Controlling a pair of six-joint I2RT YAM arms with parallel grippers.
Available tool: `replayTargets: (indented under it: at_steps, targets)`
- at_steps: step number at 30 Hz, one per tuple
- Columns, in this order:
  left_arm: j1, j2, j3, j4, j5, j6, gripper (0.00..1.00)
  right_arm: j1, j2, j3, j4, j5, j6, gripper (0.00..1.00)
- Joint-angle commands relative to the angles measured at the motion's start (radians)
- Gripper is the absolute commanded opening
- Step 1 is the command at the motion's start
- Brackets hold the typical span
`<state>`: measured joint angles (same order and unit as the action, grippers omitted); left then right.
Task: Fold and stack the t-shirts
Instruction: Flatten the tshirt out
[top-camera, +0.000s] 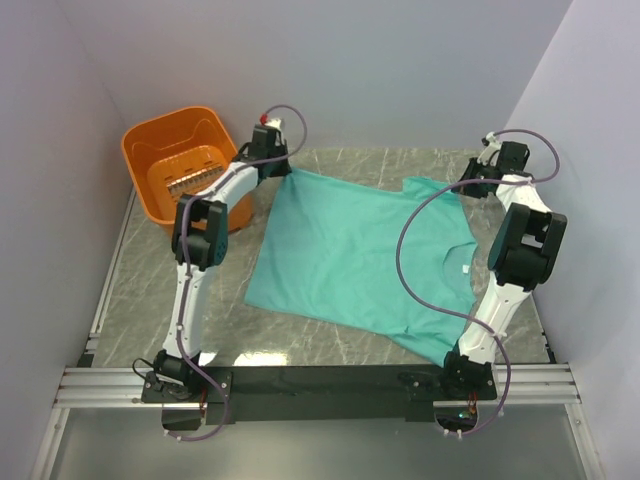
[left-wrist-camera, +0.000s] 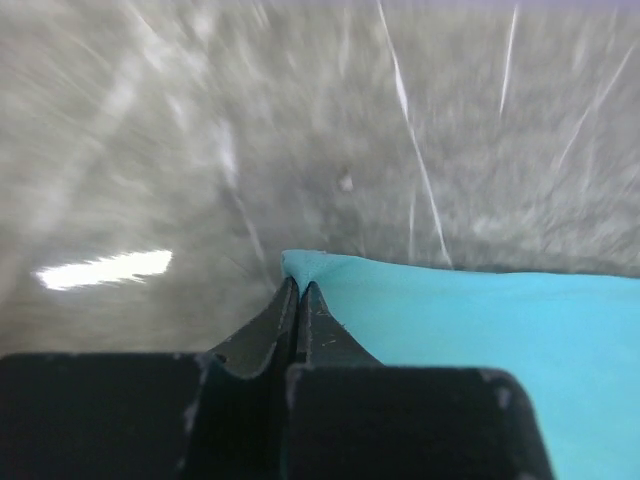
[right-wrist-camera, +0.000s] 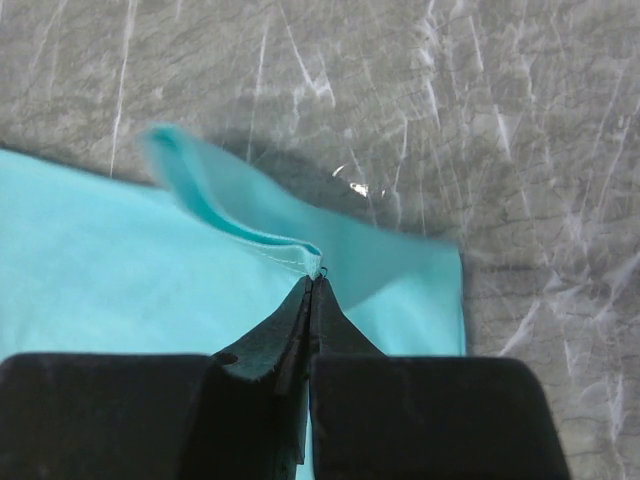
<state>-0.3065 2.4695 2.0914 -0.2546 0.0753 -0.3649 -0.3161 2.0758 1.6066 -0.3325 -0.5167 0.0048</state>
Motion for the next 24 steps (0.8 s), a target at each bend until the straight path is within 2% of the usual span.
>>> replayTargets:
  at_steps: [1, 14, 20, 24]
  targets:
    - [0.032, -0.148, -0.005, 0.094, -0.005, -0.006, 0.0, 0.018, -0.081, 0.027, -0.01, -0.016, -0.032, 0.0]
    - [0.058, -0.221, -0.085, 0.156, 0.129, -0.009, 0.0, 0.104, -0.35, -0.149, 0.07, 0.015, -0.112, 0.0]
    - [0.058, -0.268, -0.108, 0.186, 0.181, -0.022, 0.0, 0.173, -0.517, -0.204, 0.04, 0.052, -0.164, 0.0]
    - [0.056, -0.357, -0.132, 0.232, 0.274, -0.069, 0.0, 0.207, -0.664, -0.179, 0.0, 0.073, -0.183, 0.0]
